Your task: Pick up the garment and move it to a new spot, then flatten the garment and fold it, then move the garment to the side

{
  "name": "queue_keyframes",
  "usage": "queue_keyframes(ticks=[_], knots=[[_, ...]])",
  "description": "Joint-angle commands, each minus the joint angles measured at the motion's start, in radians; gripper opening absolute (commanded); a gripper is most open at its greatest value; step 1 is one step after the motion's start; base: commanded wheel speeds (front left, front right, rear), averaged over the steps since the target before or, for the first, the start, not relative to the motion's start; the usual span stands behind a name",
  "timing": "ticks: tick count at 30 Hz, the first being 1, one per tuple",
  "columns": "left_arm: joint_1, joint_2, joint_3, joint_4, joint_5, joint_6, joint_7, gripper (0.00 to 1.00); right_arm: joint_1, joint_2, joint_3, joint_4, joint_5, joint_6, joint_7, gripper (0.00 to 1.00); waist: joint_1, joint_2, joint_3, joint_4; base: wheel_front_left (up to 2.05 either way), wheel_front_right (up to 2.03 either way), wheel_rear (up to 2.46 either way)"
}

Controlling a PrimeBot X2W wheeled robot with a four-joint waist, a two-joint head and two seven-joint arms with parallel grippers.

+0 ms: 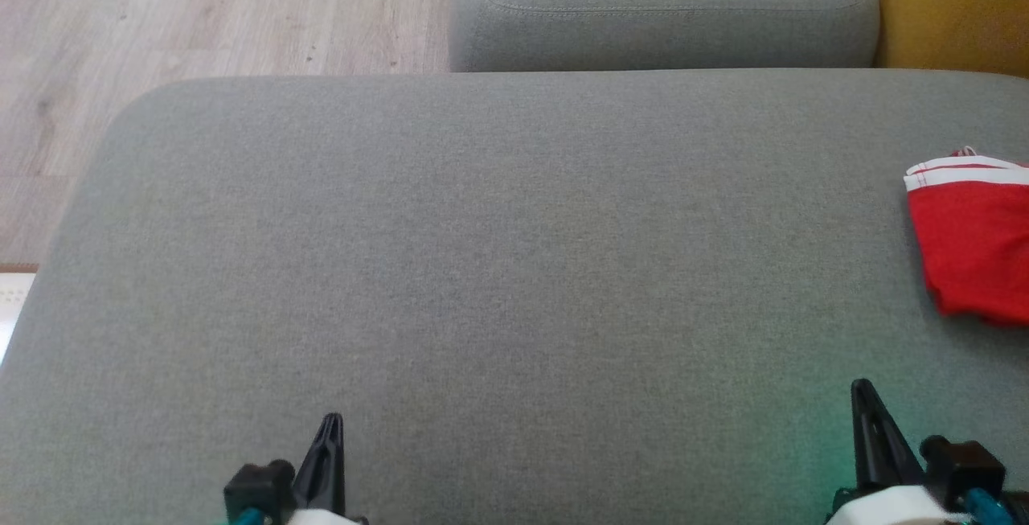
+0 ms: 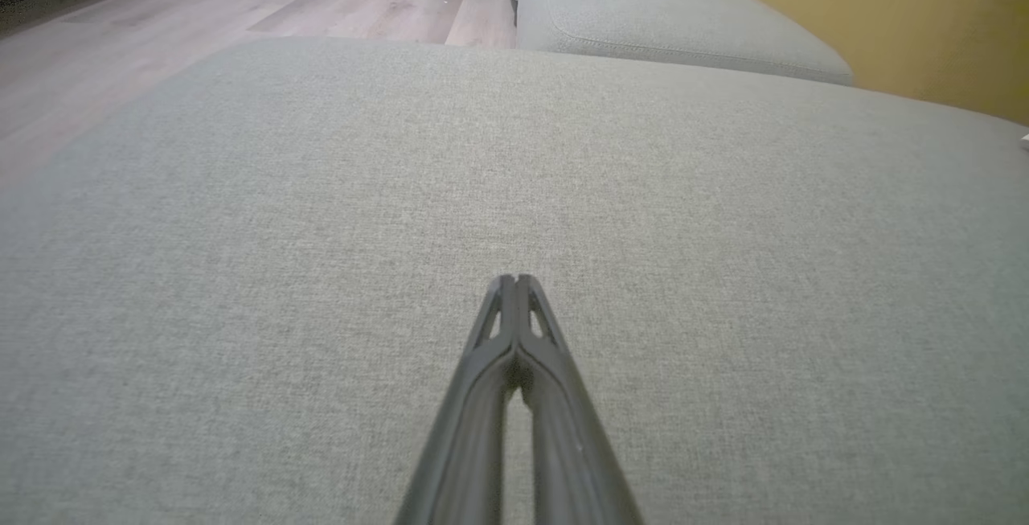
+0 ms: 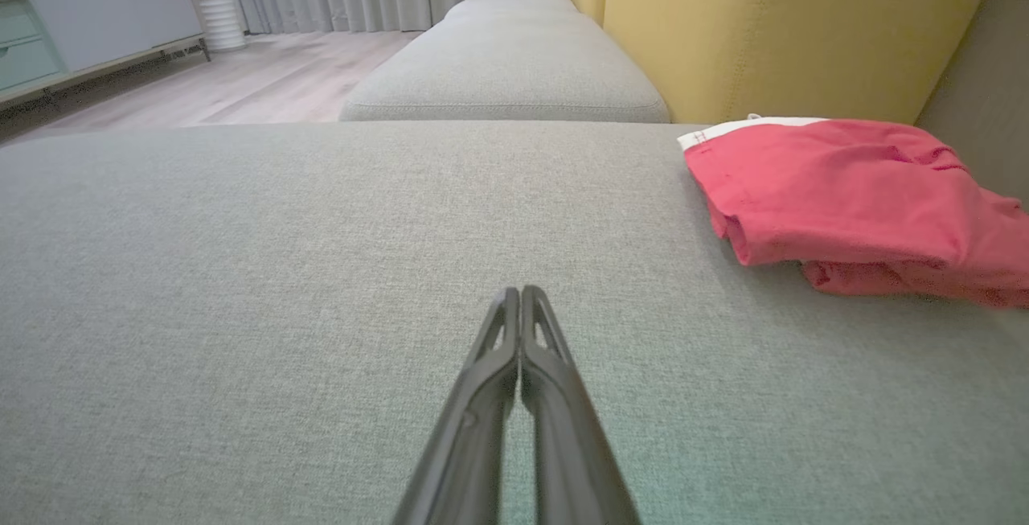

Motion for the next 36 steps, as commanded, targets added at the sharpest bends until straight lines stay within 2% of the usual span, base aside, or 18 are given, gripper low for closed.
queue_keyframes(ticks=[1,36], knots=[[-0.032,0.003,0.007,-0.033,-0.028,-0.006,0.002,0.00,-0.028,-0.001,-0.007,-0.028,0.031,0.000,0.009,0.00,0.0001,0.0000,0.000,-0.001,0.00,0.00,0.00],[-0.101,0.022,0.078,-0.025,-0.449,-0.077,0.079,0.00,-0.084,-0.003,-0.003,-0.045,0.478,0.002,0.101,0.00,0.0001,0.0000,0.002,-0.026,0.00,0.00,0.00]])
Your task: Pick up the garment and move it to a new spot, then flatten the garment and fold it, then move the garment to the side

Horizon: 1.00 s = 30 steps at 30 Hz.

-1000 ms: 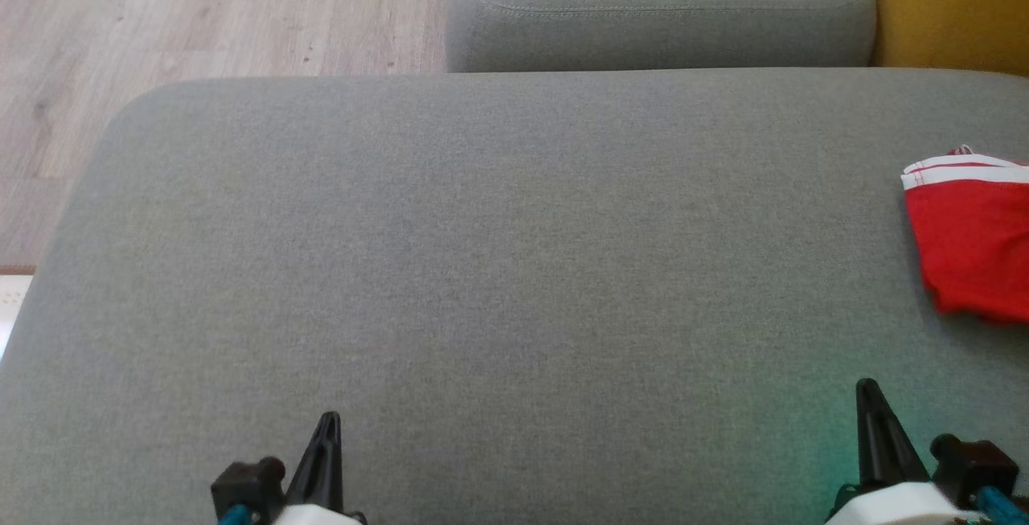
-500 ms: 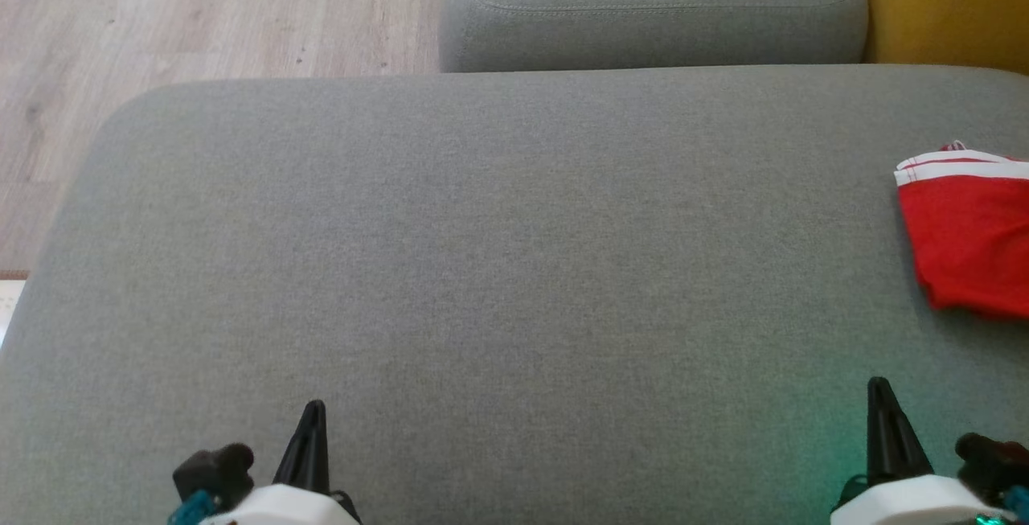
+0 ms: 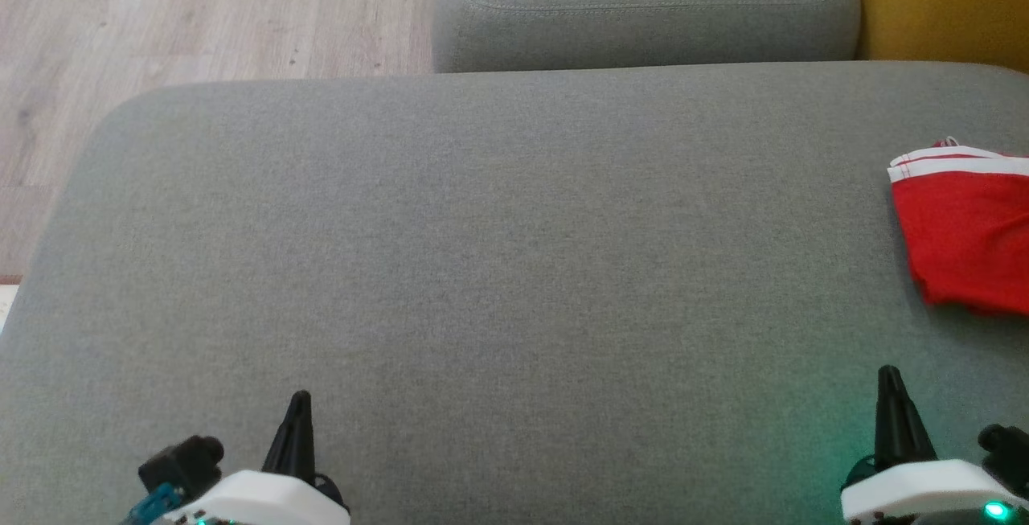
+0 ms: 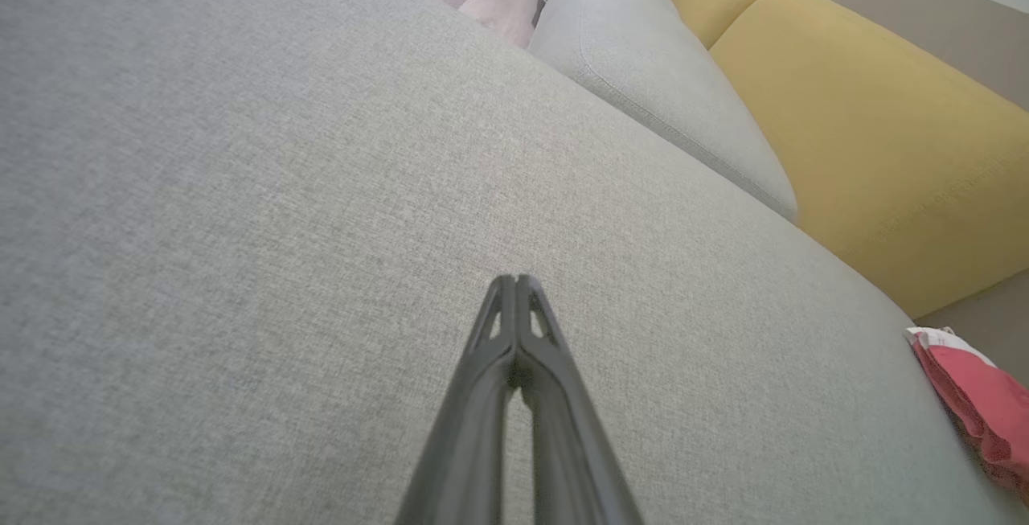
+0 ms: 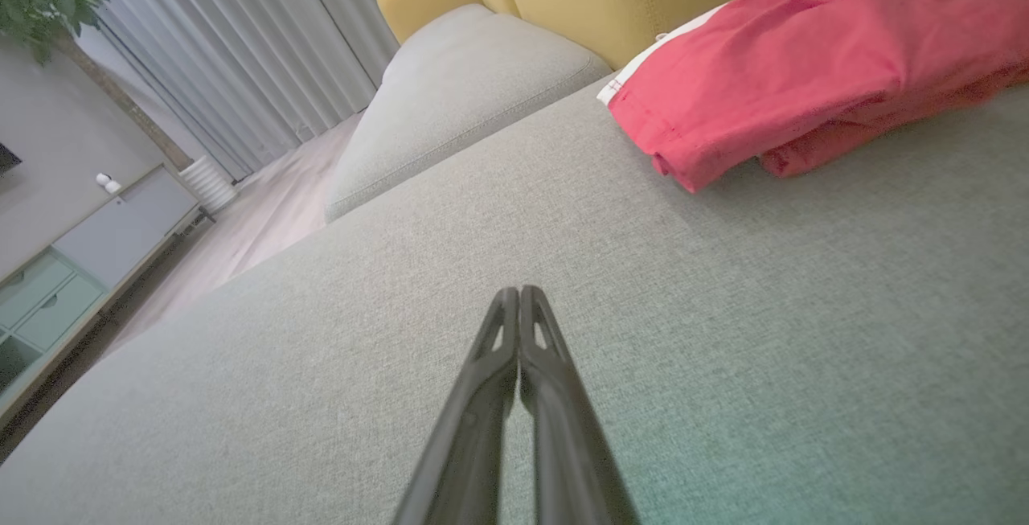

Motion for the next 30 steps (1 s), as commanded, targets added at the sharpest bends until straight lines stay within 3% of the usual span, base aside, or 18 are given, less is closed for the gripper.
queue_keyframes(ticks=[1,30], knots=[[-0.049,0.015,0.021,-0.027,-0.031,-0.009,0.007,0.00,-0.057,-0.003,0.001,-0.035,0.036,0.002,0.006,0.00,0.0000,0.0000,0.000,-0.001,0.00,0.00,0.00],[-0.106,0.021,0.098,-0.028,-0.390,-0.070,0.085,0.00,-0.112,-0.006,-0.001,-0.044,0.429,0.004,0.092,0.00,0.0000,0.0000,0.002,-0.024,0.00,0.00,0.00]])
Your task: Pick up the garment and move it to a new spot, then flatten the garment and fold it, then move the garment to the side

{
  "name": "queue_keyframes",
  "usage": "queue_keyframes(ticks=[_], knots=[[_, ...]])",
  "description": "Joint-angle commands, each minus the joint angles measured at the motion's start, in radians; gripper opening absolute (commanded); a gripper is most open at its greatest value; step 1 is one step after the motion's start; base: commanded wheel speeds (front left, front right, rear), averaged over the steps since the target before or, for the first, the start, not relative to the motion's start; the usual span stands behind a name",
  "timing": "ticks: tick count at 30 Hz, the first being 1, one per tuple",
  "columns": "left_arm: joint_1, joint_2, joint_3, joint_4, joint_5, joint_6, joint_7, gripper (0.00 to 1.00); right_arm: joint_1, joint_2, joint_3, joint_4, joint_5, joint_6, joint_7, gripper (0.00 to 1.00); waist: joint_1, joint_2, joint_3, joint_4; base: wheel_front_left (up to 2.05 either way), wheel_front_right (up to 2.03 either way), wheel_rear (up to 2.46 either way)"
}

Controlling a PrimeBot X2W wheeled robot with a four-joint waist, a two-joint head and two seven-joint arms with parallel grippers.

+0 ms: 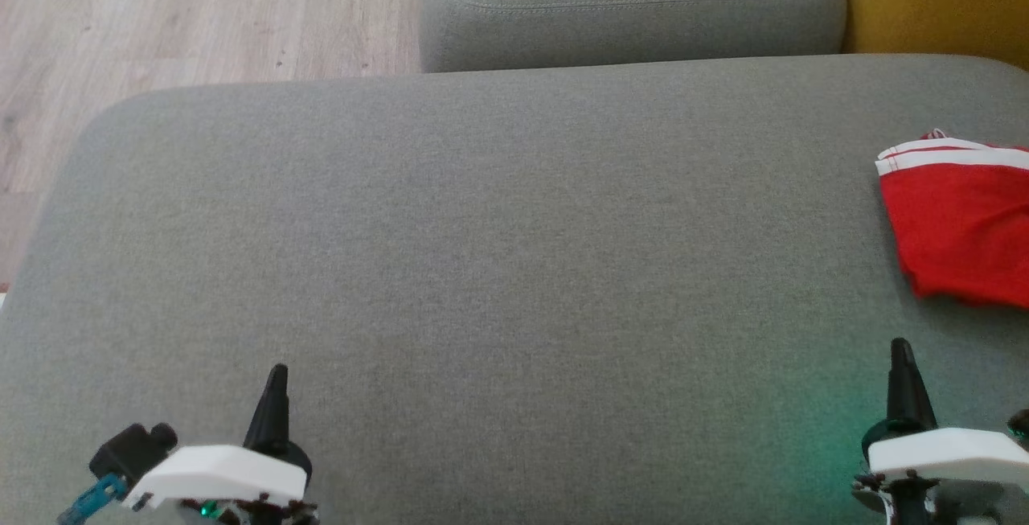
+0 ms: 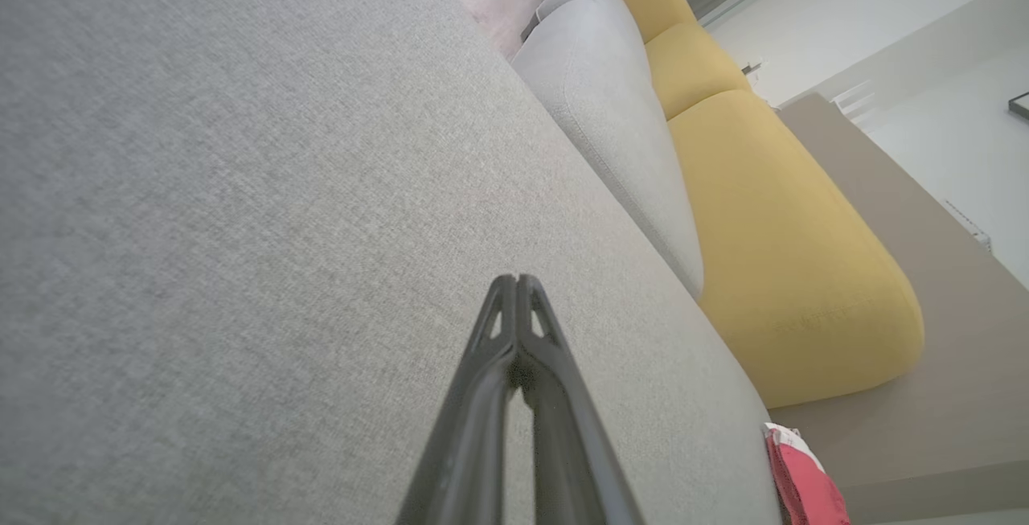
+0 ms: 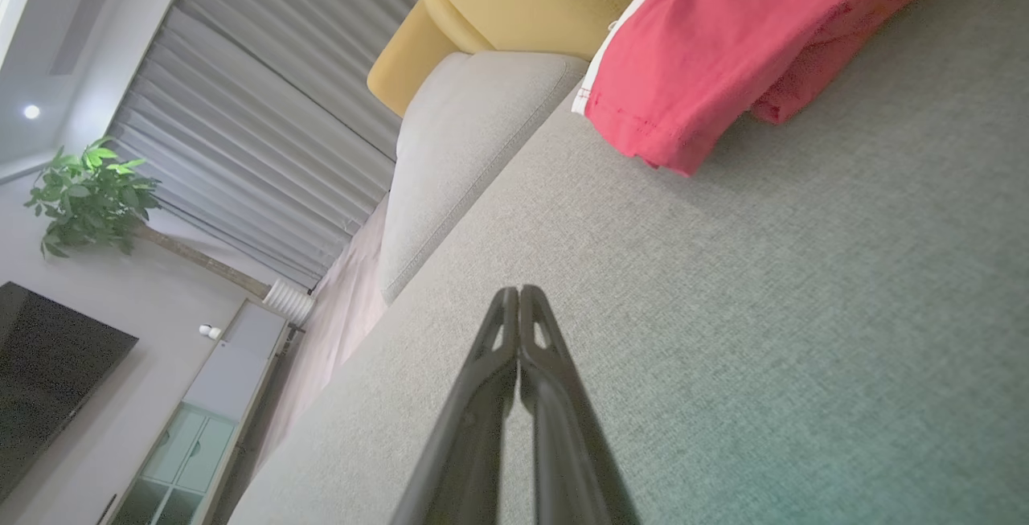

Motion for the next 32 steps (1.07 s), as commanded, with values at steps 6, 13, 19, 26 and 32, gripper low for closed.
queue_keyframes(ticks=[6,13,19,26,32], knots=[[-0.068,0.017,0.040,-0.028,-0.080,-0.018,0.019,0.00,-0.060,-0.006,0.006,-0.038,0.090,0.005,0.019,0.00,0.0000,0.0000,0.000,-0.004,0.00,0.00,0.00],[-0.082,0.018,0.060,-0.028,-0.162,-0.033,0.039,0.00,-0.072,-0.006,0.005,-0.040,0.182,0.005,0.039,0.00,0.0000,0.0000,0.001,-0.010,0.00,0.00,0.00],[-0.093,0.018,0.077,-0.027,-0.233,-0.045,0.056,0.00,-0.083,-0.007,0.005,-0.042,0.260,0.005,0.056,0.00,0.0000,0.0000,0.001,-0.014,0.00,0.00,0.00],[-0.107,0.017,0.097,-0.027,-0.315,-0.059,0.076,0.00,-0.096,-0.007,0.004,-0.044,0.352,0.006,0.076,0.00,0.0000,0.0000,0.001,-0.019,0.00,0.00,0.00],[-0.119,0.017,0.115,-0.027,-0.385,-0.071,0.094,0.00,-0.107,-0.008,0.004,-0.046,0.430,0.006,0.094,0.00,0.0000,0.0000,0.002,-0.024,0.00,0.00,0.00]])
